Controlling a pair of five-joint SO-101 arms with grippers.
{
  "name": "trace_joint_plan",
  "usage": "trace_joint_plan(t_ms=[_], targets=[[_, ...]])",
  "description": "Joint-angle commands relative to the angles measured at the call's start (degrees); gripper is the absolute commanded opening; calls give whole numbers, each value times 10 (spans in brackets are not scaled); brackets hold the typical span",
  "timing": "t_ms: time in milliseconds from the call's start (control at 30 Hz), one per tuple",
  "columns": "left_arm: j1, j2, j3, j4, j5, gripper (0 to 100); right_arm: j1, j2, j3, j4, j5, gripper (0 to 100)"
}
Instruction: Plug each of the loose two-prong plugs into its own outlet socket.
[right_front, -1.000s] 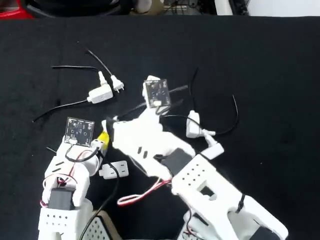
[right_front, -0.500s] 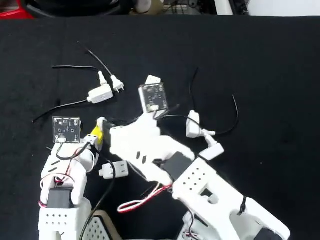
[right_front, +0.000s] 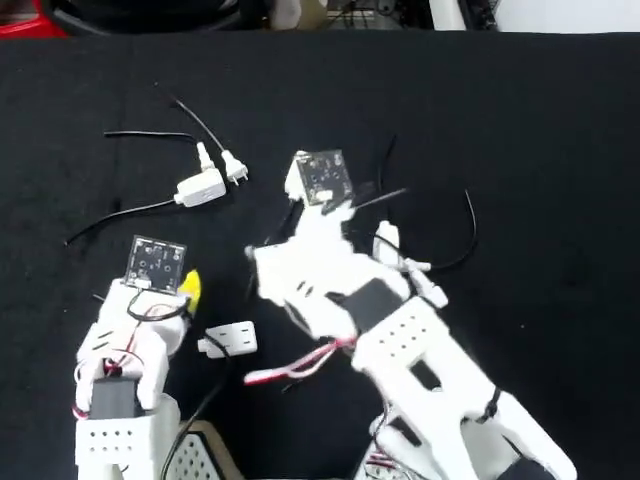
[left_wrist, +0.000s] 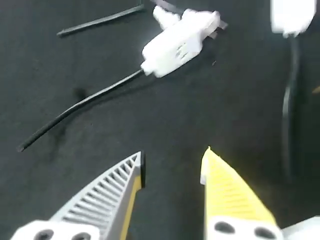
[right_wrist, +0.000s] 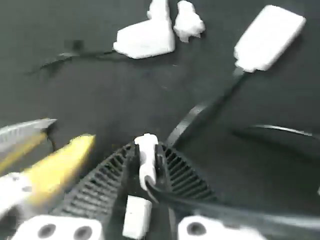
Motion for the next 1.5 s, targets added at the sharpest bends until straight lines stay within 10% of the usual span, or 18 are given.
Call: trace_joint_plan(t_ms=[0,300,867,1100,1467], targets=[[-55,-2,-23,16,-36,195,49,58,-63,84,58,11],[-126,-2,5,24,-37,195,76,330,-109,89,100,11],[-131,-1,23,-1,-38,195,51,340,-79,89,168,18],[-131,0,23,-1,-38,195,50,344,-96,92,168,211],[-130,2,23,-1,-38,195,49,346,-134,164,167,48]])
